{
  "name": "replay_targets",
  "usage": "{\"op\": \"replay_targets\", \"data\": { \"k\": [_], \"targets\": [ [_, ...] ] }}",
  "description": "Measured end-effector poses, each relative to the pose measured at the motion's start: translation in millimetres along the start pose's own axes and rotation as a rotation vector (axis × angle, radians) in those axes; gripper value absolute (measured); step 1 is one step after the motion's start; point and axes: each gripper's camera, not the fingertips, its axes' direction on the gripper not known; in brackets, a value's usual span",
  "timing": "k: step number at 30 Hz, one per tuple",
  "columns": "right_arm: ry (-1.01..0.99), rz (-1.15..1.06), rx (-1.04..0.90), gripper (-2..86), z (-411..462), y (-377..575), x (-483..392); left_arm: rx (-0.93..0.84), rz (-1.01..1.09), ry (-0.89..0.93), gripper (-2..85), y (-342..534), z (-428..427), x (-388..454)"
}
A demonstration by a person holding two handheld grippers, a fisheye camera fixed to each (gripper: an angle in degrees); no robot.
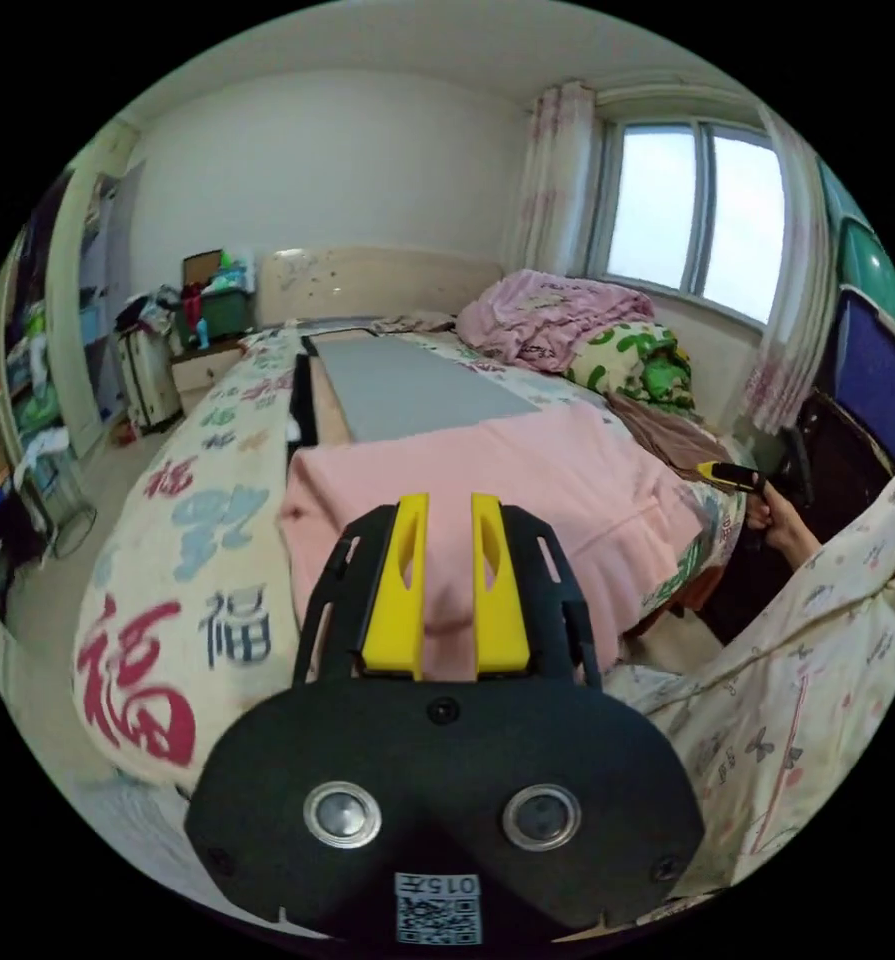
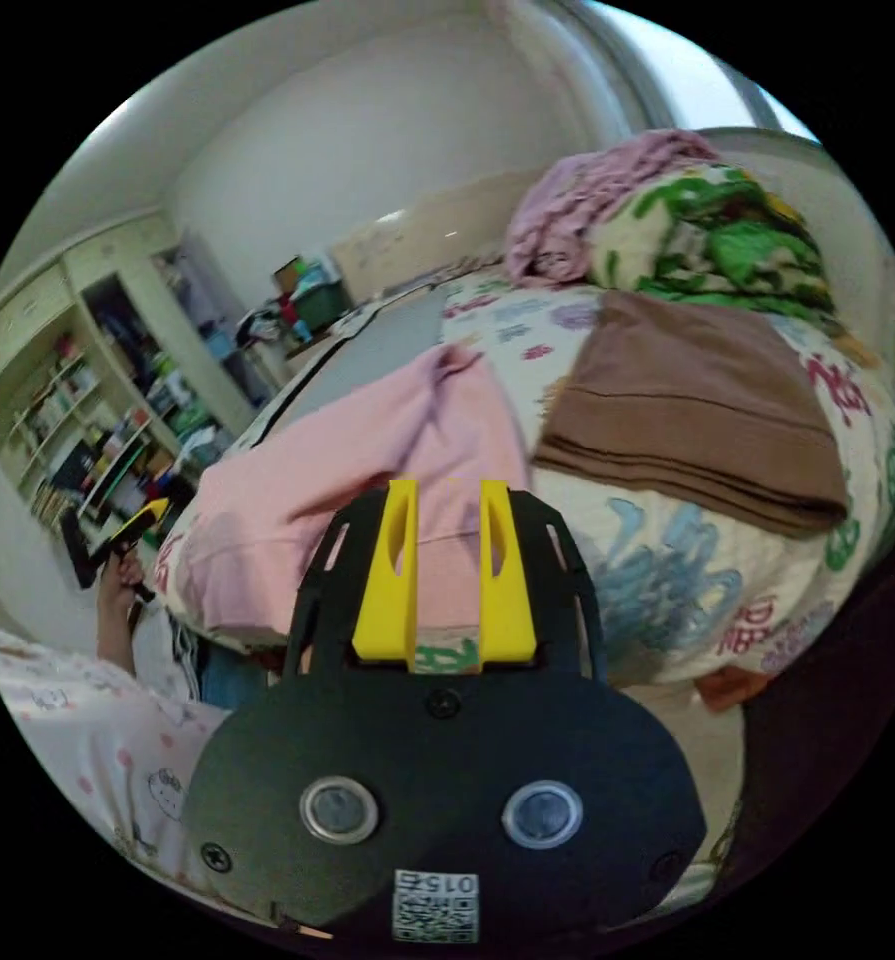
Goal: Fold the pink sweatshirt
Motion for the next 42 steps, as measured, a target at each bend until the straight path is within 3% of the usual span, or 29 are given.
{"op": "replay_targets", "data": {
  "k": [6,9,13,19,24,28,31,36,40,42],
  "targets": [
    [0.034,0.037,-0.160,12.3,34.1,2.7,13.1,-0.062,0.250,0.275,8.7,-190.5,180.6,70.9],
    [0.039,0.023,-0.153,11.8,35.8,6.1,7.2,-0.133,0.326,0.348,9.4,-273.8,282.6,129.7],
    [0.104,-0.013,-0.167,10.3,31.9,6.1,2.4,-0.277,0.433,0.244,10.1,-348.9,421.3,224.7],
    [0.041,0.005,-0.152,4.3,-0.7,19.3,31.8,-0.587,0.542,0.145,7.8,-344.7,570.2,282.3],
    [-0.236,0.120,-0.004,1.3,-46.4,31.4,90.4,-0.485,0.490,0.157,3.5,-334.5,562.6,269.0],
    [-0.245,0.103,0.143,0.7,-110.4,30.7,123.6,-0.342,0.406,0.132,1.8,-342.4,530.6,252.7],
    [-0.211,0.036,0.251,0.4,-170.3,23.8,144.9,-0.179,0.320,0.111,1.6,-353.6,488.0,233.2],
    [-0.292,-0.235,0.448,0.4,-284.8,21.3,144.7,0.046,0.166,0.254,1.4,-352.0,398.0,178.1],
    [-0.561,-0.531,0.338,0.4,-315.9,32.4,113.5,0.150,0.059,0.362,1.3,-267.8,326.1,86.2],
    [-0.745,-0.704,0.181,0.5,-302.5,46.9,81.2,0.180,0.010,0.373,1.2,-203.7,297.4,37.2]
  ]
}}
